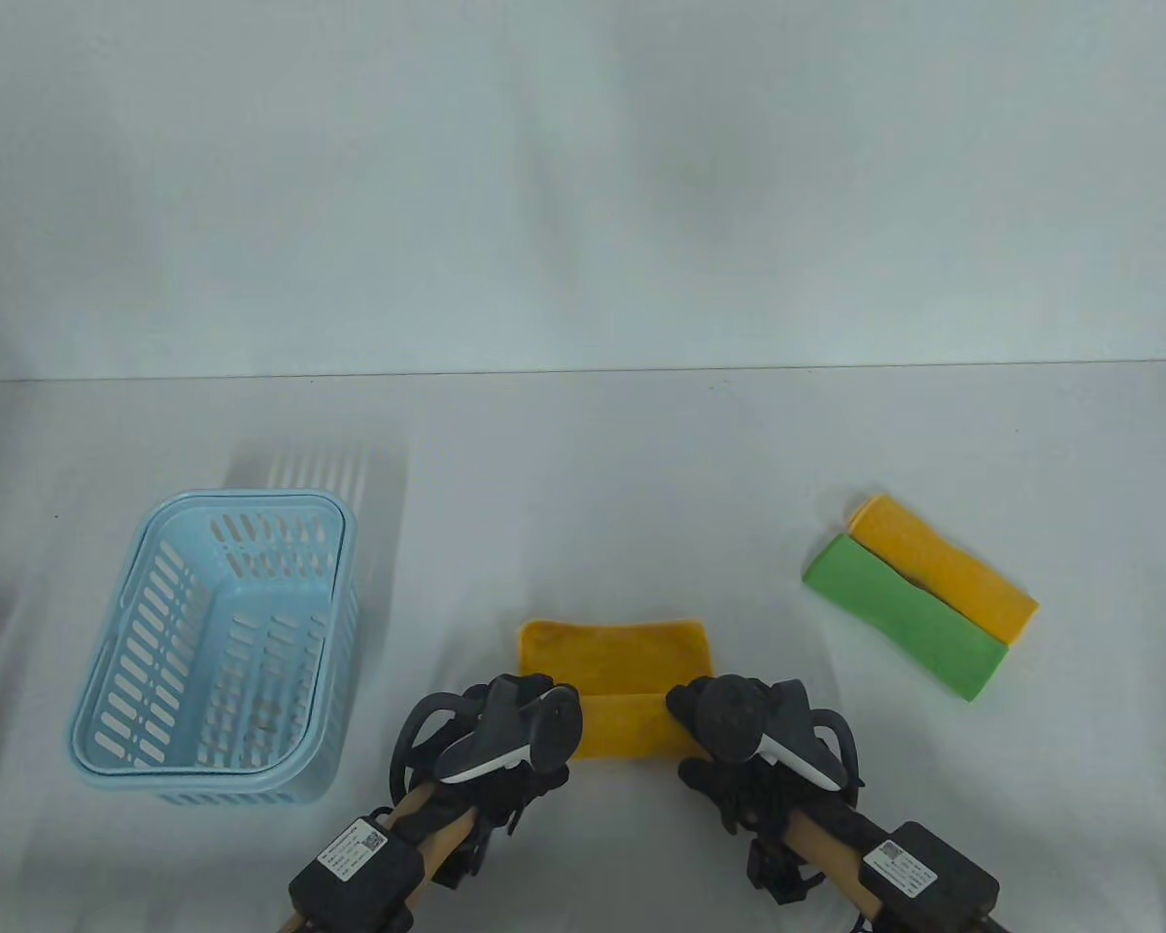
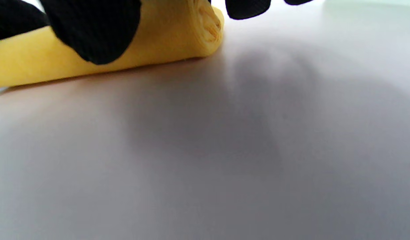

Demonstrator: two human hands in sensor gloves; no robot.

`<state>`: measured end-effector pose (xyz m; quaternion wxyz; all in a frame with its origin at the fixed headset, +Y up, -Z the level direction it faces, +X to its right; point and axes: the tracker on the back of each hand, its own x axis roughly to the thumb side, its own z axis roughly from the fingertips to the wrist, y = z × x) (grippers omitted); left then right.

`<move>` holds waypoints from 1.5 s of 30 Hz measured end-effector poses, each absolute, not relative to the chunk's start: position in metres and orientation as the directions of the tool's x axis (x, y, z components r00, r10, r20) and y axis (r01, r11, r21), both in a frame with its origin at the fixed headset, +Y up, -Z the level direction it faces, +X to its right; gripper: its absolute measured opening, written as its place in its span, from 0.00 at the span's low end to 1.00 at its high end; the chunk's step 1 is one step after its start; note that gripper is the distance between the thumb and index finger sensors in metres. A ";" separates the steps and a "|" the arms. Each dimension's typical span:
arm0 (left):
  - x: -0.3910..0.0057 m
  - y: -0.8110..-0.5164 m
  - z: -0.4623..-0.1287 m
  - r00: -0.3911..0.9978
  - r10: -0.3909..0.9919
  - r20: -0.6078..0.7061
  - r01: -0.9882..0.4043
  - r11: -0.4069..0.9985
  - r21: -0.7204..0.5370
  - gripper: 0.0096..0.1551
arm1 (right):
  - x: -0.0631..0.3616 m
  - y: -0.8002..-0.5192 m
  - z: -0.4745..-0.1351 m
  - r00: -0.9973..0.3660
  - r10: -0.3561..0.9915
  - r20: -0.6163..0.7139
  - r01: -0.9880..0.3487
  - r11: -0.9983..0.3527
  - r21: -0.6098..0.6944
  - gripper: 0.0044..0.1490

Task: Roll square towel into towel roll

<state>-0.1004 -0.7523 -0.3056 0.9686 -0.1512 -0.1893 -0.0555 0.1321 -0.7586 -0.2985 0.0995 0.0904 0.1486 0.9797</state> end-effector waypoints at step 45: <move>-0.148 -0.744 -0.325 0.963 0.270 0.018 -0.245 0.900 -0.361 0.46 | 0.178 -0.756 -0.317 -0.829 0.520 -0.206 -0.558 -0.792 0.246 0.43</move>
